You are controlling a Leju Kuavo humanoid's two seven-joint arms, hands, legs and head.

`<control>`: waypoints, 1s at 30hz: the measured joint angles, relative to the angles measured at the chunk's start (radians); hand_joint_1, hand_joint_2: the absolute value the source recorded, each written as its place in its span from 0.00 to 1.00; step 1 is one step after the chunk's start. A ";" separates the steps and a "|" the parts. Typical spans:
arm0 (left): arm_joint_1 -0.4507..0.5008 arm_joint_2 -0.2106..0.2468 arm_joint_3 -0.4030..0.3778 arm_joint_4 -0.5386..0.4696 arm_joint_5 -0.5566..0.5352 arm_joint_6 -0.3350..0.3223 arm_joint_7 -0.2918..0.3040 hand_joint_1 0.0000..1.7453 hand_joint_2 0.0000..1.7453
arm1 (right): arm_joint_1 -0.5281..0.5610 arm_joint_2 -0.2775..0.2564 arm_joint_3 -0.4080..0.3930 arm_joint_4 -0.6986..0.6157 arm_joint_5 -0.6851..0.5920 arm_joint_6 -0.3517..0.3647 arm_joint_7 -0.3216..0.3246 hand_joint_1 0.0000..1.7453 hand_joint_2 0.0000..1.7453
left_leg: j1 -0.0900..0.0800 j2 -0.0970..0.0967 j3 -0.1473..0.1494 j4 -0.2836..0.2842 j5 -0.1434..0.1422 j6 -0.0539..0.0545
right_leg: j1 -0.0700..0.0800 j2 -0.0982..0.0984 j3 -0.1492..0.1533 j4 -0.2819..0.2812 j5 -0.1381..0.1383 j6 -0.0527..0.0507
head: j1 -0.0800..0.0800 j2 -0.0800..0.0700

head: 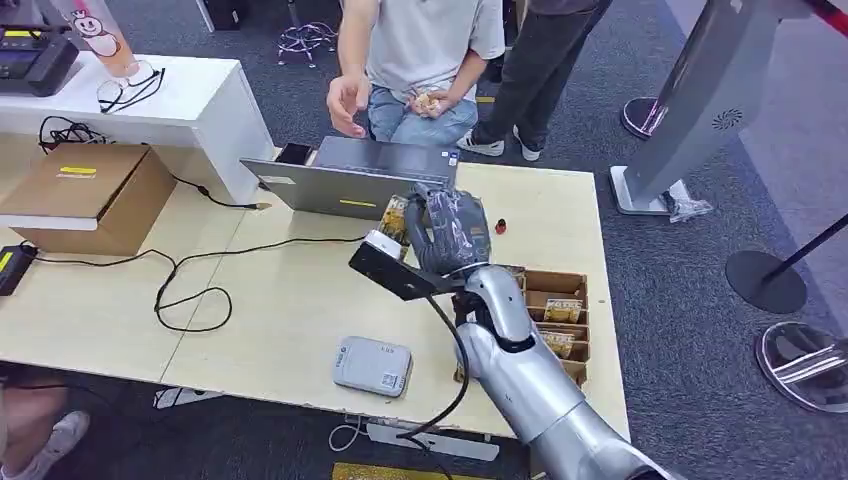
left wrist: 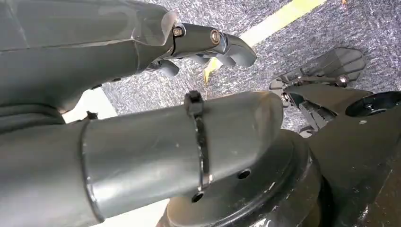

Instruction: Pass the card to the sensor for recognition and then transmit it.

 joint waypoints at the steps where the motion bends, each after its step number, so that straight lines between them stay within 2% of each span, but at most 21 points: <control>1: 0.000 0.000 -0.001 0.000 -0.001 0.000 0.000 0.00 0.00 | -0.008 0.000 -0.003 0.007 0.004 -0.002 0.002 1.00 1.00 | 0.000 0.000 0.000 0.000 0.000 0.000 | 0.000 0.000 0.000 0.000 0.000 0.000 | 0.000 0.000; 16: -0.001 0.003 -0.007 0.000 -0.001 -0.002 0.000 0.00 0.00 | -0.088 0.014 -0.034 0.103 0.037 -0.016 0.024 1.00 1.00 | 0.000 0.000 0.000 0.000 0.000 0.000 | 0.000 0.000 0.000 0.000 0.000 0.000 | 0.000 0.000; 30: -0.008 0.005 -0.030 0.000 -0.001 -0.010 0.010 0.00 0.00 | -0.195 0.024 -0.071 0.237 0.136 -0.064 0.121 1.00 1.00 | 0.000 0.000 0.000 0.000 0.001 0.000 | 0.000 0.000 0.000 0.000 0.001 0.000 | 0.000 0.000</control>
